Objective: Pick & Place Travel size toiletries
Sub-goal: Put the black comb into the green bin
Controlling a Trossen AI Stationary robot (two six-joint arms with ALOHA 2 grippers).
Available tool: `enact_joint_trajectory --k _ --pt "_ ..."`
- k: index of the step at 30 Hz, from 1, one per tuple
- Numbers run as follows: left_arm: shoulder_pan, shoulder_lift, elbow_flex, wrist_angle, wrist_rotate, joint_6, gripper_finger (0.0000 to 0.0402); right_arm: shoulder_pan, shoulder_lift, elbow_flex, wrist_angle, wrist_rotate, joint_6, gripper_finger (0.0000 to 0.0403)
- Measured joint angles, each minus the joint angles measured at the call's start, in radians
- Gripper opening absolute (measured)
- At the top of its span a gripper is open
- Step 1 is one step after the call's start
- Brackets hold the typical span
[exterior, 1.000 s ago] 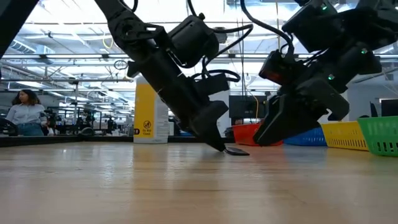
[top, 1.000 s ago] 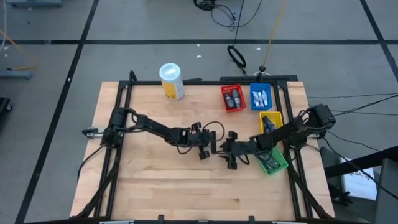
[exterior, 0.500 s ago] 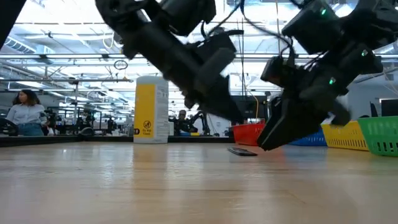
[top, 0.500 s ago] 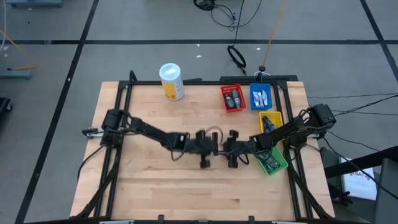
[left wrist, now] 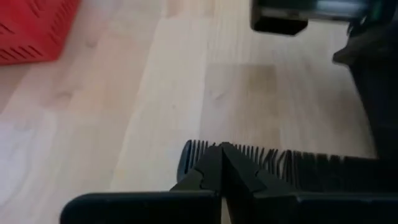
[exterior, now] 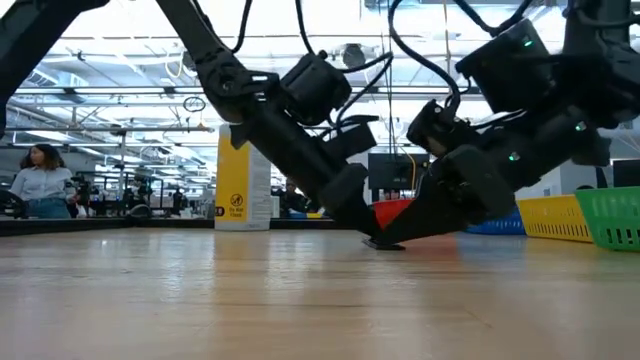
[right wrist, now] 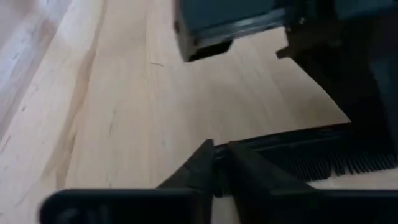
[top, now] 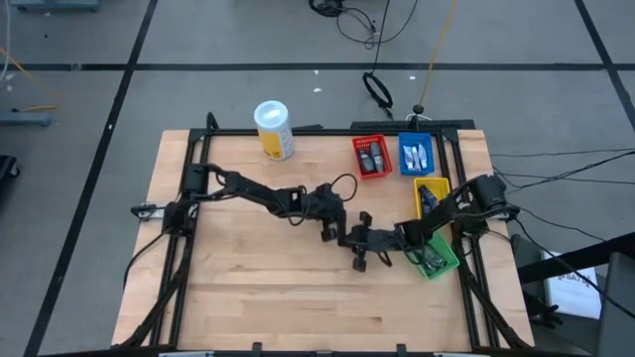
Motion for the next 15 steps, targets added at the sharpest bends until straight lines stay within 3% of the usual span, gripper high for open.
enact_joint_trajectory --k 4,11,15 --pt "-0.007 0.000 0.003 -0.091 -0.010 -0.020 0.0001 0.005 -0.041 0.001 -0.119 0.001 0.015 0.0005" --pt "-0.083 -0.064 0.001 -0.250 -0.074 -0.143 0.0001 0.038 -0.270 -0.002 -0.546 -0.006 0.060 0.0010" --pt "-0.136 -0.118 -0.004 -0.262 -0.095 -0.192 0.0006 0.042 -0.374 -0.005 -0.652 -0.027 0.059 0.0003"
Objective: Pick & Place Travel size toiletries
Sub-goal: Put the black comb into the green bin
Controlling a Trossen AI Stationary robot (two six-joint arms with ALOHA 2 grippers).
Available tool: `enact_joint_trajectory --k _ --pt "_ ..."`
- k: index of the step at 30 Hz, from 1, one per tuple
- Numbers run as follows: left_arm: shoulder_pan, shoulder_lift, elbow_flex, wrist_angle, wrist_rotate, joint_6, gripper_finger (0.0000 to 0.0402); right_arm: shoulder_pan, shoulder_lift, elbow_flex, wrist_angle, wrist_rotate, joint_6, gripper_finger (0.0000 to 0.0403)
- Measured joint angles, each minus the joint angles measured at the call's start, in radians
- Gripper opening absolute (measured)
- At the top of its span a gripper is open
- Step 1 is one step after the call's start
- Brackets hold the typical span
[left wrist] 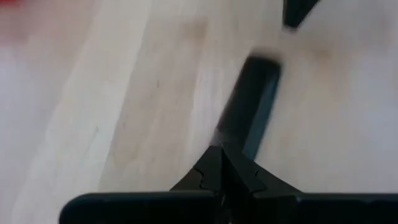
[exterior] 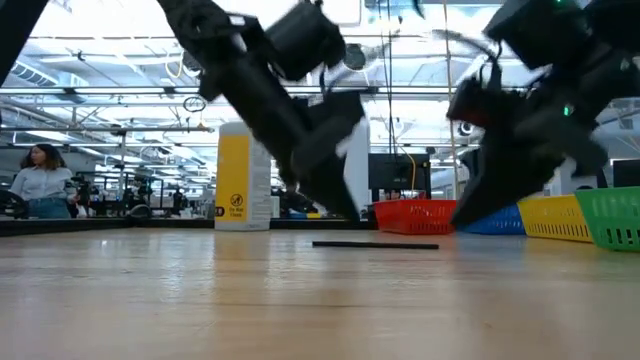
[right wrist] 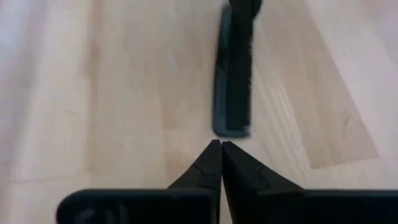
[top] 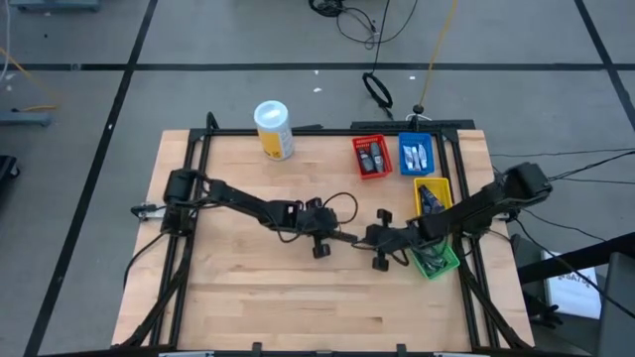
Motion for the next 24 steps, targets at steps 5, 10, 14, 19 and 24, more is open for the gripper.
enact_joint_trajectory --k 5,10,14,19,24 --pt "-0.057 -0.032 0.004 0.050 -0.006 -0.030 0.0002 0.001 -0.065 0.001 0.034 -0.034 -0.017 0.0011" --pt "-0.097 0.010 0.004 0.122 0.041 -0.021 0.0001 -0.040 -0.021 0.002 0.115 -0.041 -0.016 0.0058" --pt "-0.091 0.057 0.003 0.122 0.003 -0.008 0.0004 -0.084 0.054 0.001 0.186 -0.067 -0.032 0.0112" --pt "-0.054 0.095 0.005 0.122 -0.028 -0.008 0.0003 -0.133 0.147 0.001 0.268 -0.128 -0.034 0.0171" --pt "-0.033 0.129 0.006 0.160 0.016 -0.011 0.0002 -0.172 0.211 0.005 0.346 -0.217 -0.037 0.0204"
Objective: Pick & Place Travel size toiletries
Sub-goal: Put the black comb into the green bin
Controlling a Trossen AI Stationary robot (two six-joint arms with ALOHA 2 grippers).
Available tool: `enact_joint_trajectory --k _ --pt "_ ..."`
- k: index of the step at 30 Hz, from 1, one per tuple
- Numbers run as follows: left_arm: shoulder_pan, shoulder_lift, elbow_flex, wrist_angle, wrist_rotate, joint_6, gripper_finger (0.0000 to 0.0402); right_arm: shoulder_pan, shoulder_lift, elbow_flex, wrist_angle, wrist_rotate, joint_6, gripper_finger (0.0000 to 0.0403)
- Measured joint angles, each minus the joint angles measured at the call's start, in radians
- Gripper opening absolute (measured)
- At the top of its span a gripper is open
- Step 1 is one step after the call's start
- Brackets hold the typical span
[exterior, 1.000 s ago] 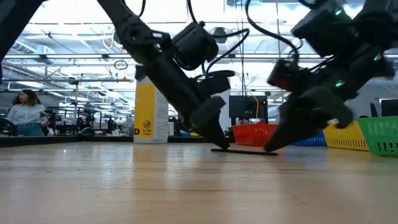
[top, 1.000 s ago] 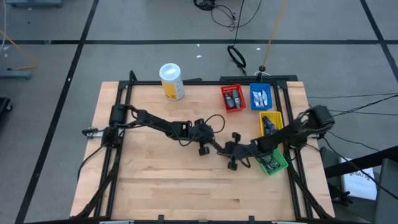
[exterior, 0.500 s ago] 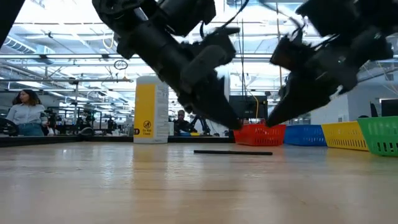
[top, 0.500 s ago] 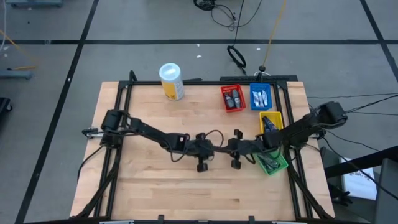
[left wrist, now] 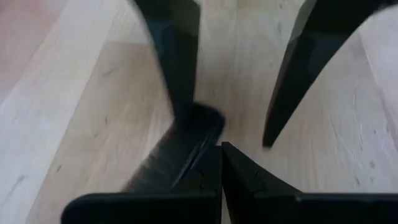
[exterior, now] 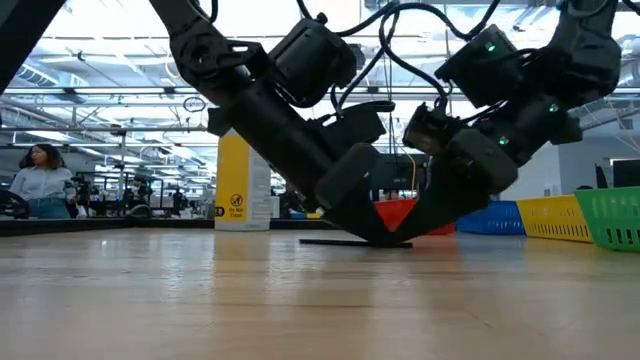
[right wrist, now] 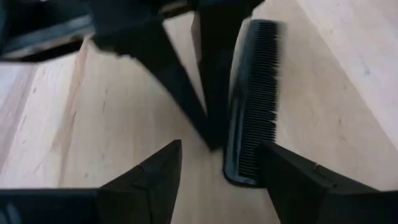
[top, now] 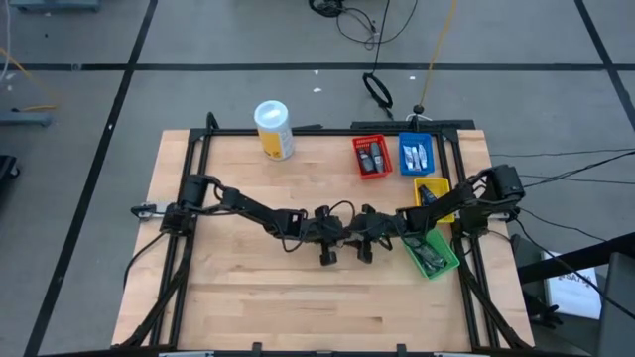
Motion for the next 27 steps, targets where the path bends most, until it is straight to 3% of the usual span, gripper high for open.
enact_joint_trajectory --k 7,16,23,27 --pt "0.004 0.020 0.001 0.037 0.008 -0.009 0.0002 -0.019 0.015 0.000 -0.004 -0.016 -0.047 0.0212" --pt "-0.013 -0.117 -0.005 -0.022 0.118 0.000 0.0004 -0.010 -0.081 -0.002 -0.178 -0.028 -0.166 0.0209" --pt "0.083 -0.119 -0.004 0.042 0.103 0.014 0.0003 0.031 -0.096 -0.004 -0.174 -0.004 -0.292 0.0207" --pt "0.137 -0.068 -0.004 0.060 0.162 0.028 0.0002 0.060 -0.096 -0.004 -0.163 0.060 -0.325 0.0207"
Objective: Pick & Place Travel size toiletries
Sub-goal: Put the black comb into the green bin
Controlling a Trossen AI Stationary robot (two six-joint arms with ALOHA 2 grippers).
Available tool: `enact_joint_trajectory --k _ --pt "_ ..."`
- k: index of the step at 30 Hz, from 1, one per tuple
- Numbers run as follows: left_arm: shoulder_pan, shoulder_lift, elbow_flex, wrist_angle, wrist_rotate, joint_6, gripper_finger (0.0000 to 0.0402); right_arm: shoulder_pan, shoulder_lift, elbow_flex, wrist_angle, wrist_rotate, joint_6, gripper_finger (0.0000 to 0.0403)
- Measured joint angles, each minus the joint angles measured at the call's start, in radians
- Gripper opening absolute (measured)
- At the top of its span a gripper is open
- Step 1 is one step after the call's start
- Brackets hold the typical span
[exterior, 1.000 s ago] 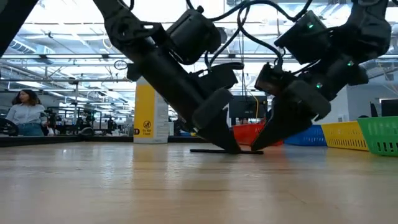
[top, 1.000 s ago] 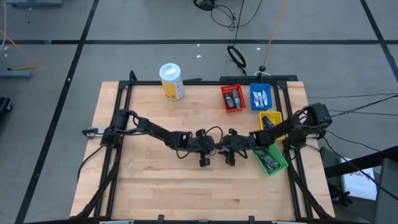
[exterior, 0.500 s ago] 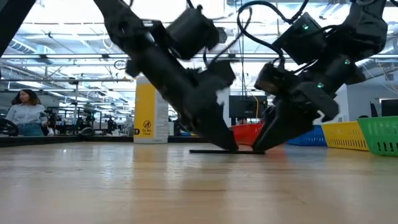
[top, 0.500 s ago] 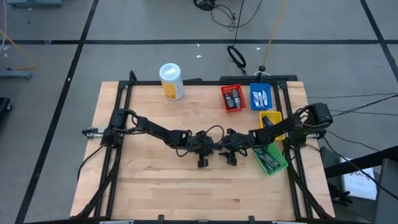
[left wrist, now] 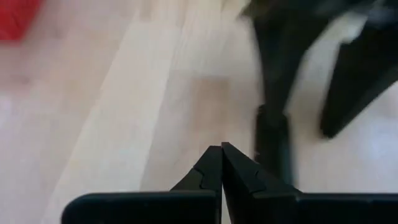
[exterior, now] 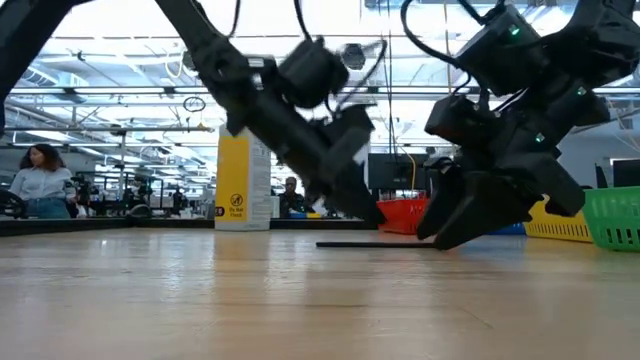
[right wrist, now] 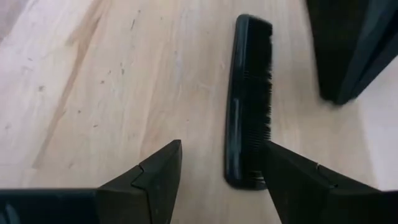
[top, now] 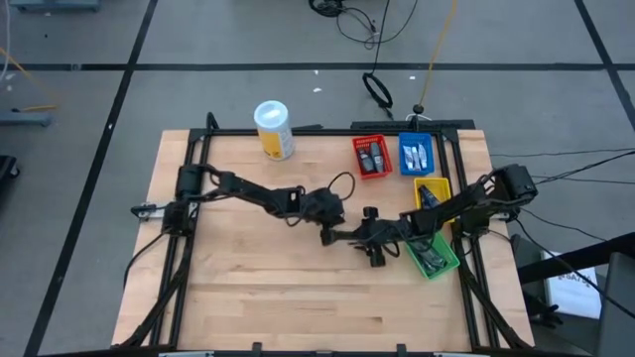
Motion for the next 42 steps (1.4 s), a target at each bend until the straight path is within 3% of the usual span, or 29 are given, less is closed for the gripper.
enact_joint_trajectory --k 3,10,17,25,31,42 --pt "0.017 0.046 0.000 0.027 0.076 0.042 0.0005 0.024 0.000 0.000 0.021 0.060 -0.048 0.0208" --pt "0.021 0.124 0.005 0.107 0.096 0.048 0.0002 0.041 0.017 0.000 0.028 0.208 -0.140 0.0203" --pt "0.022 0.125 0.006 0.084 0.104 0.059 0.0002 0.041 0.085 0.003 0.066 0.250 -0.260 0.0193" --pt "0.023 0.181 0.007 0.103 0.121 0.079 0.0002 0.042 0.089 0.003 0.062 0.286 -0.300 0.0181" --pt "0.028 0.182 0.006 0.105 0.161 0.091 0.0002 0.043 0.091 0.003 0.059 0.380 -0.313 0.0173" --pt "0.028 0.182 0.006 0.099 0.170 0.114 0.0002 0.043 0.092 0.000 0.106 0.408 -0.315 0.0171"
